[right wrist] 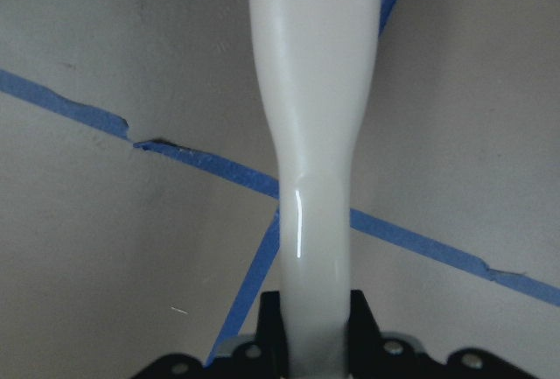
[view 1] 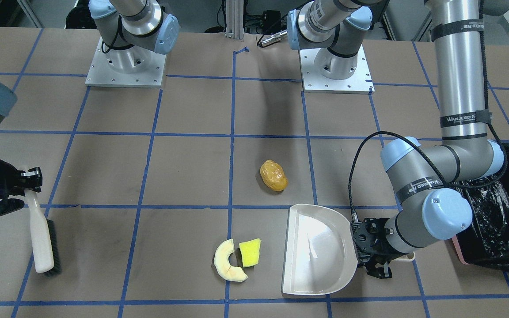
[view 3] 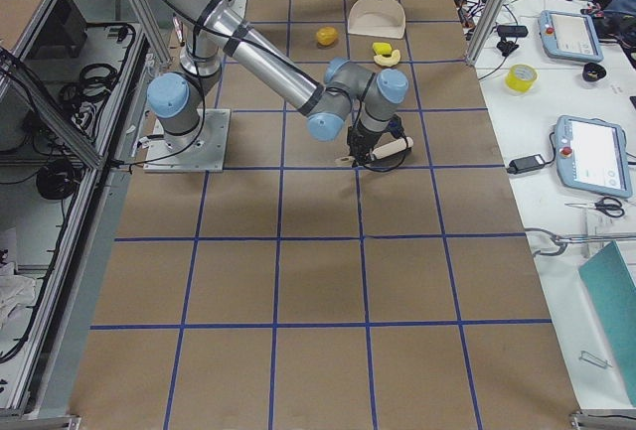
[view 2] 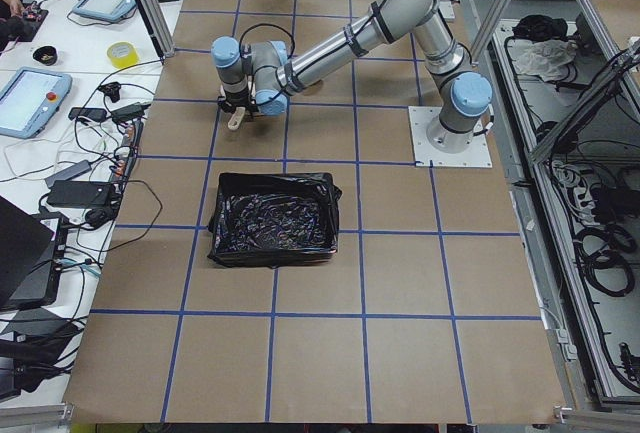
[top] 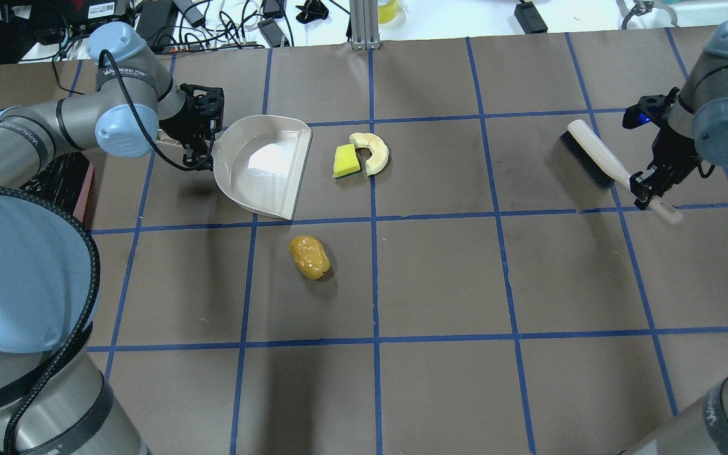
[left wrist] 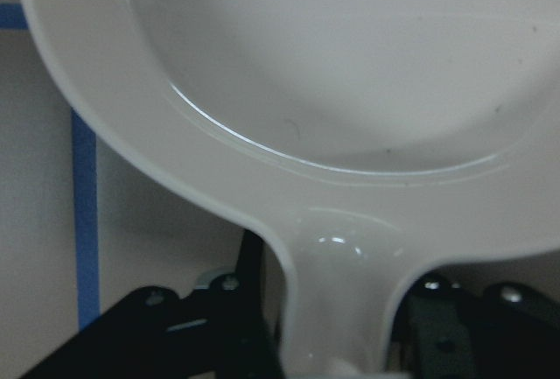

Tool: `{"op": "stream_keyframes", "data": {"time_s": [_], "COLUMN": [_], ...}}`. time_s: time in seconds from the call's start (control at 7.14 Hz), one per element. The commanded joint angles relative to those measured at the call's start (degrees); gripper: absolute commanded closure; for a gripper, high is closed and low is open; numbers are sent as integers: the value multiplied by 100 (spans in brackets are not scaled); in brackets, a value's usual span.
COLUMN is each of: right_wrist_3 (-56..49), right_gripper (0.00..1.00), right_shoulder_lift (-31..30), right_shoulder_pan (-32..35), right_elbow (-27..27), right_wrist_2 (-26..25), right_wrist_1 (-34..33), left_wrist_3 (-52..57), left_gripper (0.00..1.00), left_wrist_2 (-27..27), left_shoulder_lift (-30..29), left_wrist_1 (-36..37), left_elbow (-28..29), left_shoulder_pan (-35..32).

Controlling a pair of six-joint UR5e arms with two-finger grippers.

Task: Sweep and dump trash into bin
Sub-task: 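Lift the brush with the right gripper and carry it toward the dustpan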

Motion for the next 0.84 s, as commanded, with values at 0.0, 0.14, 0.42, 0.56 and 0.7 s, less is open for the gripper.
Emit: {"op": "stream_keyframes", "data": {"time_s": [0.0, 0.14, 0.42, 0.56, 0.7], "right_wrist_3": [879, 1048, 2011, 2504, 2979], "right_gripper": [100, 100, 100, 100, 100], "right_shoulder_lift": [-248, -319, -328, -328, -328], "right_shoulder_pan": [229, 500, 1289, 1799, 2143], "right_elbow": [-97, -97, -97, -97, -97], "right_wrist_2": [77, 86, 226, 236, 253], "right_wrist_1": [235, 228, 245, 393, 403], "left_wrist_3": [22, 22, 22, 22, 22], "left_gripper": [85, 85, 85, 85, 87], "left_wrist_2": [0, 0, 0, 0, -8], "left_shoulder_lift": [-1, 7, 7, 16, 7], "left_wrist_1": [10, 10, 10, 10, 10], "left_elbow": [-8, -8, -8, -17, -17], "left_shoulder_pan": [0, 0, 0, 0, 0]}}
